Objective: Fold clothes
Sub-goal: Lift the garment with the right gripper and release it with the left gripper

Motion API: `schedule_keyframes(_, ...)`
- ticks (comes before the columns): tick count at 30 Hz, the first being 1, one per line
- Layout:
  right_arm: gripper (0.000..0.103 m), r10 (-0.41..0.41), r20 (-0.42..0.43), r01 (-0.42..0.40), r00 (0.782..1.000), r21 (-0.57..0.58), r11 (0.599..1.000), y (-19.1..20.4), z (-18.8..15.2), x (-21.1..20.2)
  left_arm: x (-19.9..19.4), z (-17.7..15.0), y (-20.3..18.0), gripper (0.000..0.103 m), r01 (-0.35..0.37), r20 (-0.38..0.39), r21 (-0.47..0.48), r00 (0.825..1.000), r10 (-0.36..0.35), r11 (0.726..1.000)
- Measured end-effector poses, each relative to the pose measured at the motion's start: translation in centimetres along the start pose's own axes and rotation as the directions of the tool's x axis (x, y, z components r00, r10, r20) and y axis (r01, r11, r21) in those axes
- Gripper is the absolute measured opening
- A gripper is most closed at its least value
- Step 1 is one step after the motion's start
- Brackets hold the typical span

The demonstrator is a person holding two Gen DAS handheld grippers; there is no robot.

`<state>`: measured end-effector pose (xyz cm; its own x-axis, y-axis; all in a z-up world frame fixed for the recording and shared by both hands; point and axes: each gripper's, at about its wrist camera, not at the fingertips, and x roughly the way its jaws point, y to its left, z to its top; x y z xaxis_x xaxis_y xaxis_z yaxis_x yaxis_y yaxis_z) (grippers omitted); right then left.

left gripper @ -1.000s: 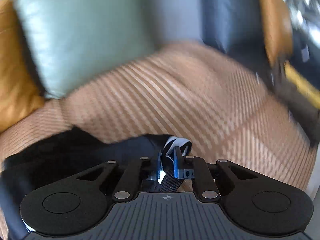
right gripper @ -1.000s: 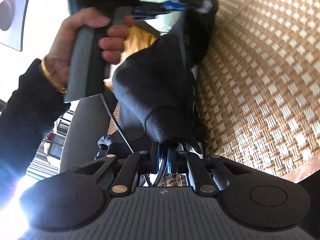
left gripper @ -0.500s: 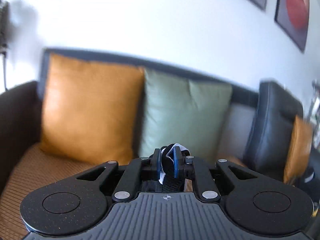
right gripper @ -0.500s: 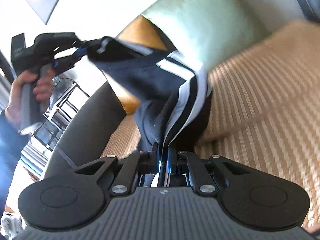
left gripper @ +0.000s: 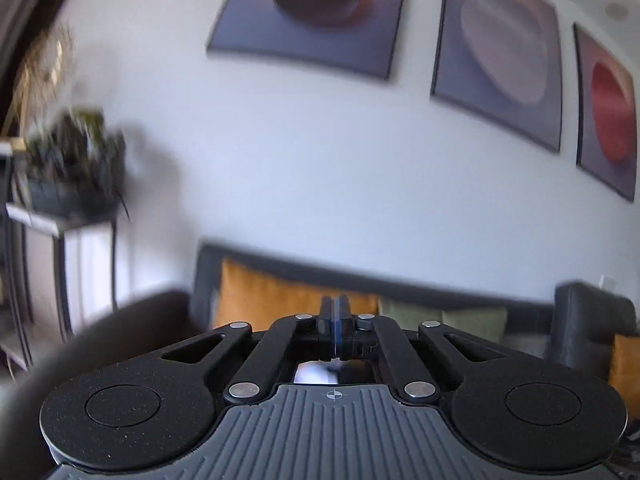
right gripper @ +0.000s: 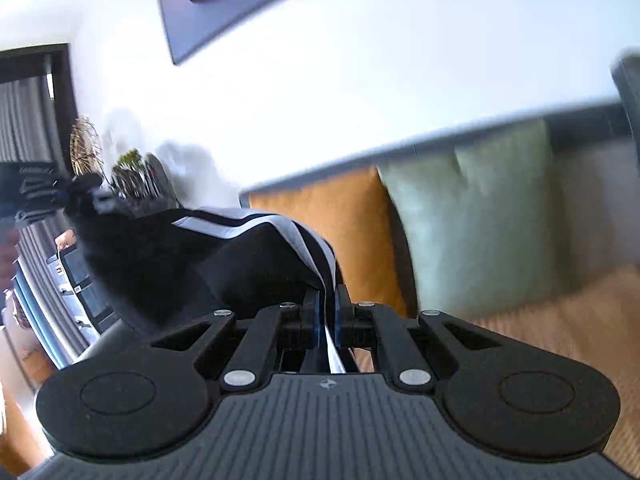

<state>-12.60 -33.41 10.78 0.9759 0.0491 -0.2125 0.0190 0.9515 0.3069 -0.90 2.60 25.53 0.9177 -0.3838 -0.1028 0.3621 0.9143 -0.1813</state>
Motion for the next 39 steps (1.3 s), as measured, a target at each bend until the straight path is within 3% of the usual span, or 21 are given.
schedule_keyframes(1, 0.008, -0.001, 0.017, 0.001, 1.0, -0.022, 1.0, 0.7, 1.1, -0.3, -1.6, 1.4, 0.2, 0.0, -0.01, 0.048, 0.014, 0.999, 0.01, 1.0)
schedule_keyframes(3, 0.008, -0.002, 0.042, 0.004, 0.999, -0.059, 0.998, 1.7, 3.0, -0.7, -3.1, 3.7, 0.1, 0.0, -0.021, 0.054, 0.006, 0.998, 0.021, 1.0)
schedule_keyframes(6, 0.008, -0.009, 0.035, 0.012, 0.999, -0.101, 0.995, 2.9, 4.5, -0.1, -3.1, 4.0, -0.8, 0.0, -0.08, -0.01, 0.066, 0.997, 0.081, 0.995)
schedule_keyframes(9, 0.008, -0.038, -0.036, 0.033, 0.999, -0.133, 0.991, 3.5, 3.2, 1.8, -1.5, -0.3, -0.7, 0.0, -0.057, -0.121, 0.124, 0.99, 0.072, 0.991)
schedule_keyframes(12, 0.008, -0.088, -0.074, 0.078, 0.993, -0.132, 0.988, 2.5, 0.8, 3.8, 0.3, -6.2, -0.2, 0.0, -0.001, -0.248, 0.173, 0.968, 0.044, 0.985)
schedule_keyframes(13, 0.008, -0.095, -0.082, 0.085, 0.992, -0.122, 0.989, 2.1, 0.5, 4.0, 0.3, -8.5, 0.4, 0.022, 0.037, -0.277, 0.181, 0.961, 0.014, 0.983)
schedule_keyframes(14, 0.008, -0.104, -0.087, 0.093, 0.991, -0.119, 0.989, 1.8, 0.4, 4.2, 0.4, -10.9, 1.0, 0.023, 0.075, -0.305, 0.188, 0.952, -0.014, 0.979)
schedule_keyframes(15, 0.008, -0.109, -0.09, 0.099, 0.99, -0.112, 0.989, 1.3, 0.3, 4.2, 0.6, -13.2, 1.6, 0.037, 0.093, -0.327, 0.19, 0.945, -0.026, 0.977)
schedule_keyframes(16, 0.008, -0.11, -0.092, 0.101, 0.99, -0.098, 0.99, 1.0, 0.4, 3.9, 0.9, -15.5, 2.2, 0.058, 0.111, -0.348, 0.193, 0.937, -0.038, 0.975)
schedule_keyframes(18, 0.008, -0.108, -0.094, 0.102, 0.99, -0.075, 0.992, 0.3, 0.6, 3.2, 1.6, -19.5, 3.3, 0.071, 0.123, -0.387, 0.191, 0.921, -0.041, 0.974)
schedule_keyframes(21, 0.008, -0.103, -0.079, 0.096, 0.992, -0.081, 0.992, -0.3, 1.1, 1.9, 4.0, -23.3, 6.8, 0.078, 0.154, -0.482, 0.169, 0.875, -0.055, 0.974)
schedule_keyframes(25, 0.008, -0.104, -0.079, 0.098, 0.991, -0.084, 0.992, -1.3, 0.9, 0.4, 8.2, -27.0, 10.0, 0.085, 0.163, -0.554, 0.135, 0.83, -0.062, 0.977)
schedule_keyframes(30, 0.008, -0.128, -0.099, 0.119, 0.987, -0.088, 0.989, -2.8, 0.0, -0.7, 11.1, -30.4, 11.8, 0.088, 0.266, -0.626, 0.045, 0.759, -0.18, 0.963)
schedule_keyframes(33, 0.008, -0.137, -0.098, 0.132, 0.986, -0.06, 0.989, -3.9, -0.5, -1.3, 13.5, -31.9, 12.2, 0.088, 0.326, -0.675, -0.015, 0.694, -0.25, 0.945)
schedule_keyframes(36, 0.008, -0.146, -0.091, 0.143, 0.985, -0.034, 0.989, -4.7, -0.7, -2.1, 15.6, -33.2, 12.7, 0.088, 0.374, -0.695, -0.091, 0.64, -0.328, 0.923)
schedule_keyframes(39, 0.008, -0.173, -0.084, 0.171, 0.981, -0.03, 0.985, -5.4, -0.9, -2.9, 16.9, -34.1, 13.1, 0.095, 0.428, -0.718, -0.172, 0.562, -0.41, 0.887)
